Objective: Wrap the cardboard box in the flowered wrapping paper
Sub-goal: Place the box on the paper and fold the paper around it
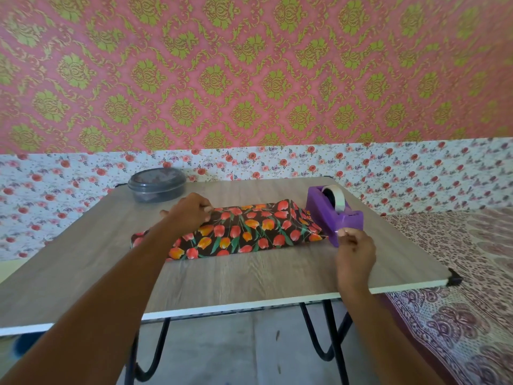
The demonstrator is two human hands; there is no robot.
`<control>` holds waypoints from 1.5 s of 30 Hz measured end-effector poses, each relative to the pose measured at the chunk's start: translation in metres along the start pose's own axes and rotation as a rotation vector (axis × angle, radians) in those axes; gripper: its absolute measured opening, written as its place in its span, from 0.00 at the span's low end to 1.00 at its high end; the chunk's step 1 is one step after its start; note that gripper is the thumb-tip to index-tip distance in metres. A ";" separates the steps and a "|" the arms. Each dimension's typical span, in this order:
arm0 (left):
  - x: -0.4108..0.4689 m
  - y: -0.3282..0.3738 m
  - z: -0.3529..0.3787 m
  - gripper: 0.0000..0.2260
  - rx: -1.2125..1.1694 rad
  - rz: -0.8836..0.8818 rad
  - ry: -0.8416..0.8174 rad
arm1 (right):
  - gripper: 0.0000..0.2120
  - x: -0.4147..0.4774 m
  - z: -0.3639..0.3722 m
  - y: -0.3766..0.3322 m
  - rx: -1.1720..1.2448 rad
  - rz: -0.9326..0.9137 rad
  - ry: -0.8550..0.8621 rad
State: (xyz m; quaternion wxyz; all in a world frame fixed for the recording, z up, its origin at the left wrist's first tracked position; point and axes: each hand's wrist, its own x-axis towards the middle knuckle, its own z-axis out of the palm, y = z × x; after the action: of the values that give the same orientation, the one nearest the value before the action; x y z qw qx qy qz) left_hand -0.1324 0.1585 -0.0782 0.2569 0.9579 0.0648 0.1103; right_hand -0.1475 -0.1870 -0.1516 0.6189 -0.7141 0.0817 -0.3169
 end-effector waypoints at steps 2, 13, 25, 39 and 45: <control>-0.001 -0.001 -0.007 0.10 -0.034 0.019 -0.041 | 0.04 -0.013 0.010 -0.011 0.074 -0.080 -0.116; 0.004 -0.015 -0.007 0.06 -0.091 0.003 0.101 | 0.13 -0.027 0.125 -0.084 0.055 -0.367 -0.508; 0.017 -0.026 0.000 0.09 -0.125 -0.015 0.150 | 0.18 -0.032 0.206 -0.090 -0.028 -0.035 -0.730; 0.011 -0.043 -0.007 0.13 0.007 -0.065 0.151 | 0.16 -0.029 0.224 -0.101 -0.342 -0.006 -0.846; 0.009 -0.040 -0.007 0.14 0.046 -0.082 0.171 | 0.16 -0.025 0.236 -0.104 -0.424 0.052 -0.847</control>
State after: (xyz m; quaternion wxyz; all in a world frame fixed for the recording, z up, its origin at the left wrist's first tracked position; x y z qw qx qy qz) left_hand -0.1278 0.1977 -0.0906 0.2328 0.9472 0.1282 0.1793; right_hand -0.0655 0.0447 -0.0705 0.4463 -0.8887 -0.0969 0.0414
